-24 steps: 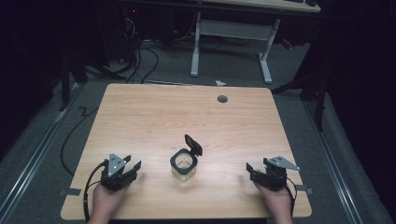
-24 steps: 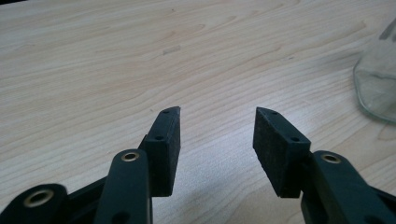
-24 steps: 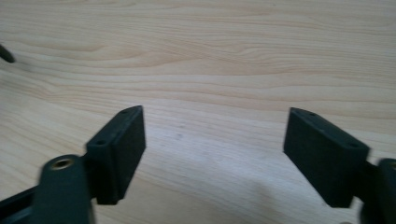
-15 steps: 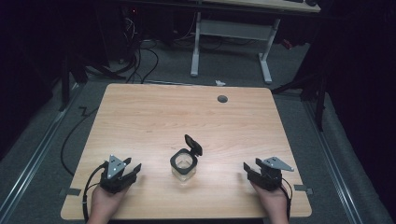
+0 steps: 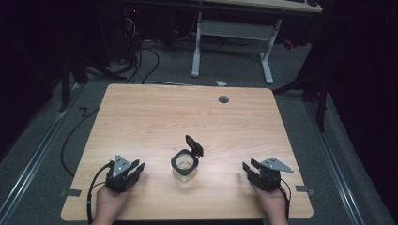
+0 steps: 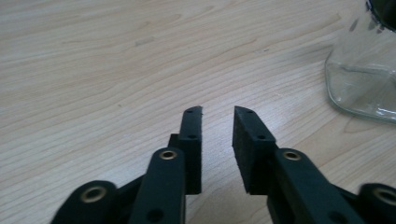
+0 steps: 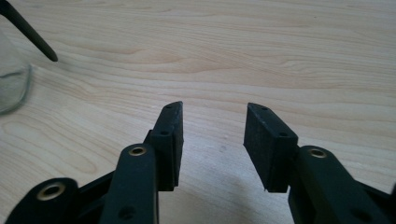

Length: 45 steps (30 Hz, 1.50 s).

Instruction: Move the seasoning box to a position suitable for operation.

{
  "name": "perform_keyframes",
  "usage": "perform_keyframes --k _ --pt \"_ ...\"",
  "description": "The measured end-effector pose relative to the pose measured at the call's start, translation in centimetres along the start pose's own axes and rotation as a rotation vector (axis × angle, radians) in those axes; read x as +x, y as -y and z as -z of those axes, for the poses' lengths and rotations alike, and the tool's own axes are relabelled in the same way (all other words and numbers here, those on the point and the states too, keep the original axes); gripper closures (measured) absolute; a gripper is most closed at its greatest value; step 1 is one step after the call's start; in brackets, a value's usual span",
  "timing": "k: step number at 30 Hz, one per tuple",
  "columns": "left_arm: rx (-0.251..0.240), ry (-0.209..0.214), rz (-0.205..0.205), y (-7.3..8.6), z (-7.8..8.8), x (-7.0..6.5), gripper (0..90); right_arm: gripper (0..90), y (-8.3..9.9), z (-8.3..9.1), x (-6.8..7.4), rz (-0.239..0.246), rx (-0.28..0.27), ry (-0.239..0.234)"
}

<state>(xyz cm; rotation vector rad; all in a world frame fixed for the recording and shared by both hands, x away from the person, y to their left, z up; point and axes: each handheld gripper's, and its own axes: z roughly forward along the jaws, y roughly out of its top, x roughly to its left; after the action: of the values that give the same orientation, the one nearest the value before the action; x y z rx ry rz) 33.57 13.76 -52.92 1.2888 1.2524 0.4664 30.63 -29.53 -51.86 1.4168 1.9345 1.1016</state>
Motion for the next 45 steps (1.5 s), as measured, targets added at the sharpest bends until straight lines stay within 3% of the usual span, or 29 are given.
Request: perform_keyframes --k 4,6,12,18,24,30,45 --pt "0.024 -0.006 0.008 0.2 -0.9 -0.4 83.7 60.4 0.0 0.1 0.1 0.000 -0.008 -0.013" --pt "0.020 -0.008 0.040 0.2 -1.6 -0.7 90.0 64.1 0.0 0.1 0.0 -0.001 -0.015 -0.020" --pt "0.028 0.000 0.019 0.5 -2.7 -2.1 90.0 66.8 -0.1 -0.1 0.3 0.015 -0.024 -0.033" --pt "0.041 0.041 0.001 0.7 -3.8 -4.1 90.0 65.8 0.0 -0.4 0.9 0.044 -0.015 -0.043" --pt "0.061 0.084 0.000 1.5 -4.7 -5.8 90.0 66.3 0.0 -0.2 0.7 0.024 -0.017 -0.048" --pt "0.067 0.106 0.004 2.0 -4.9 -6.6 90.0 69.0 0.0 -0.1 1.0 0.029 -0.016 -0.055" --pt "0.088 0.164 0.000 2.8 -2.7 -8.1 90.0 70.4 0.3 -0.2 0.9 0.027 -0.004 -0.059"
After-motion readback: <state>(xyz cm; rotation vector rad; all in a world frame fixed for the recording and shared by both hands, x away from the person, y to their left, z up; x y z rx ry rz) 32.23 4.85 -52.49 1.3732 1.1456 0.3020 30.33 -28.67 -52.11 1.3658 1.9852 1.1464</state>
